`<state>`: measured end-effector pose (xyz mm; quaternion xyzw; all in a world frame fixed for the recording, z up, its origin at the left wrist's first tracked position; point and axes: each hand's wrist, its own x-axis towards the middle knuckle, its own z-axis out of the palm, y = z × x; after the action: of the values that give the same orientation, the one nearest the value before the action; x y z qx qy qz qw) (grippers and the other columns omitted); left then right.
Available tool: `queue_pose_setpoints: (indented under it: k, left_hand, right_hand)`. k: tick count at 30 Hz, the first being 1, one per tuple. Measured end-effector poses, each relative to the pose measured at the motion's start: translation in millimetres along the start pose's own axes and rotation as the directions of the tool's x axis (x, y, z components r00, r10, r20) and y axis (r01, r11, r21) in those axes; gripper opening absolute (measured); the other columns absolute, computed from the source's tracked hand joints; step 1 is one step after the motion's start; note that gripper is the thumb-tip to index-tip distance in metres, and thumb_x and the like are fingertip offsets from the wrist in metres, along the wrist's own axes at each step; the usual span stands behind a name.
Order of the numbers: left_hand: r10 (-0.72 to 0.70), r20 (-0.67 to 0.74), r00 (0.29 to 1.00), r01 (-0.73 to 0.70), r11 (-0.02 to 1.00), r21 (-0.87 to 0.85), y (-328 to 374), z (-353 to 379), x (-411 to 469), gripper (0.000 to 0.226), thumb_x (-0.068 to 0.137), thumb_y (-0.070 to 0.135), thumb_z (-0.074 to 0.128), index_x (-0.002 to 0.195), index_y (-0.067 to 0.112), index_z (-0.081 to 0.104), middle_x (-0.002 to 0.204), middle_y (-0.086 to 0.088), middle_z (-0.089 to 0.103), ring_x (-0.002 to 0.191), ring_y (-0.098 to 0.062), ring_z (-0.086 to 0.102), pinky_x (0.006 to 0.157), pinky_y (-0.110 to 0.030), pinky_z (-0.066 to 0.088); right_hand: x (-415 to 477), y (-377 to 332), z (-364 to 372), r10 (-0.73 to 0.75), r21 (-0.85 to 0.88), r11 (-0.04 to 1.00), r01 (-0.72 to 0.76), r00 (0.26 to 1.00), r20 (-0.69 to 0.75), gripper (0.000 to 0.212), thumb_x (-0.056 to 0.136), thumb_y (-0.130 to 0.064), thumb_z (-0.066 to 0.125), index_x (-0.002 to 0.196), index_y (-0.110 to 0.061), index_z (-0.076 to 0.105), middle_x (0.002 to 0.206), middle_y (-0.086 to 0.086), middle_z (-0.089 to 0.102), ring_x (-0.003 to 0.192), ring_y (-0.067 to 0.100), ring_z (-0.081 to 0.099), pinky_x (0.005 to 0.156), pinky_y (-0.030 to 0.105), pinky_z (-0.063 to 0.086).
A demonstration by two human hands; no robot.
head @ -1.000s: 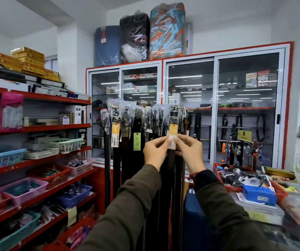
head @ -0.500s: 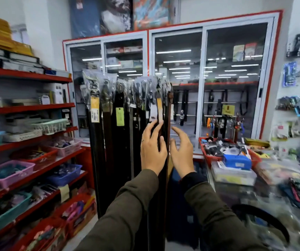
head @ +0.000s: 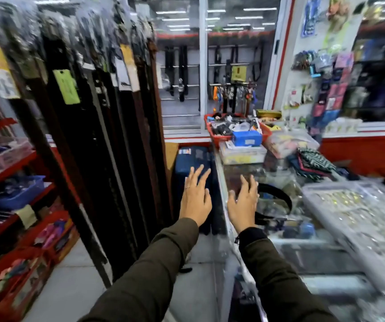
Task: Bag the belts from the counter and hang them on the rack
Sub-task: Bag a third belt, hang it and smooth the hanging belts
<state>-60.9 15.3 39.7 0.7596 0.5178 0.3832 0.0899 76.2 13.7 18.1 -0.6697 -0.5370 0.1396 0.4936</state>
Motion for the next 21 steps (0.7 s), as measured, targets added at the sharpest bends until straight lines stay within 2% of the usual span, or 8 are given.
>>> queue_pose_setpoints:
  k: [5,8,10,12,14,16,18,21]
  left_hand:
    - [0.007,0.321,0.947,0.021,0.996,-0.082,23,62,0,0.054,0.108,0.018,0.034,0.159,0.022,0.018,0.169,0.002,0.013,0.158,-0.019,0.000,0.129,-0.043,0.007]
    - [0.029,0.583,0.812,-0.001,0.999,-0.049,37,97,13,0.056,0.109,0.018,0.031,0.160,0.017,0.009,0.170,-0.005,0.006,0.158,-0.022,-0.001,0.129,-0.041,0.006]
    - [0.019,0.718,0.696,-0.036,0.999,0.009,45,119,26,0.057,0.109,0.014,0.030,0.160,0.012,0.005,0.170,-0.010,0.001,0.158,-0.026,-0.003,0.128,-0.041,0.004]
    - [-0.013,0.794,0.608,-0.082,0.993,0.080,53,139,37,0.060,0.107,0.009,0.032,0.159,0.008,0.003,0.170,-0.013,0.000,0.158,-0.028,-0.003,0.128,-0.042,0.004]
    - [-0.056,0.831,0.553,-0.130,0.980,0.152,58,156,42,0.063,0.104,0.007,0.039,0.159,0.004,0.008,0.169,-0.015,0.009,0.157,-0.030,0.005,0.128,-0.044,0.007]
    - [-0.085,0.826,0.557,-0.177,0.960,0.218,60,167,42,0.058,0.101,0.011,0.046,0.155,0.004,0.025,0.162,-0.019,0.029,0.151,-0.035,0.025,0.125,-0.045,0.018]
    - [-0.060,0.788,0.612,-0.210,0.949,0.236,59,173,41,0.047,0.099,0.015,0.050,0.145,0.008,0.046,0.146,-0.018,0.049,0.136,-0.038,0.045,0.117,-0.046,0.033]
    - [-0.014,0.745,0.666,-0.193,0.963,0.190,58,171,36,0.035,0.099,0.019,0.051,0.133,0.019,0.061,0.132,-0.010,0.064,0.121,-0.035,0.060,0.100,-0.046,0.051]
  right_hand:
    - [-1,63,-34,0.387,0.141,0.916,-0.377,0.920,-0.058,0.066,0.101,-0.012,0.047,0.157,-0.003,0.014,0.166,0.021,0.001,0.153,0.038,0.013,0.123,0.043,0.020]
    - [-1,92,-52,0.562,0.209,0.815,-0.540,0.825,-0.062,0.068,0.099,-0.001,0.043,0.157,0.003,0.008,0.164,0.027,0.003,0.151,0.039,0.017,0.118,0.037,0.021]
    - [-1,110,-57,0.640,0.233,0.752,-0.617,0.768,-0.032,0.067,0.095,-0.001,0.045,0.155,0.002,0.017,0.162,0.029,0.015,0.148,0.039,0.025,0.115,0.039,0.027]
    - [3,135,-49,0.671,0.260,0.711,-0.653,0.741,0.029,0.052,0.085,-0.008,0.048,0.136,-0.001,0.041,0.143,0.026,0.044,0.127,0.035,0.048,0.102,0.040,0.041]
    - [9,188,-29,0.664,0.298,0.698,-0.652,0.744,0.074,0.044,0.074,-0.012,0.047,0.118,-0.017,0.046,0.110,0.011,0.053,0.093,0.021,0.051,0.074,0.030,0.043]
    - [13,213,-21,0.659,0.342,0.689,-0.639,0.749,0.074,0.034,0.071,-0.009,0.046,0.101,-0.023,0.053,0.087,0.000,0.052,0.075,0.016,0.048,0.065,0.024,0.036]
    - [15,202,-25,0.675,0.380,0.666,-0.642,0.735,0.059,0.027,0.075,-0.005,0.052,0.090,-0.029,0.052,0.079,-0.007,0.049,0.071,0.012,0.047,0.067,0.024,0.039]
    - [10,180,-32,0.716,0.540,0.574,-0.616,0.697,0.035,0.035,0.087,0.008,0.053,0.119,-0.004,0.059,0.100,0.009,0.063,0.090,0.022,0.059,0.085,0.034,0.051]
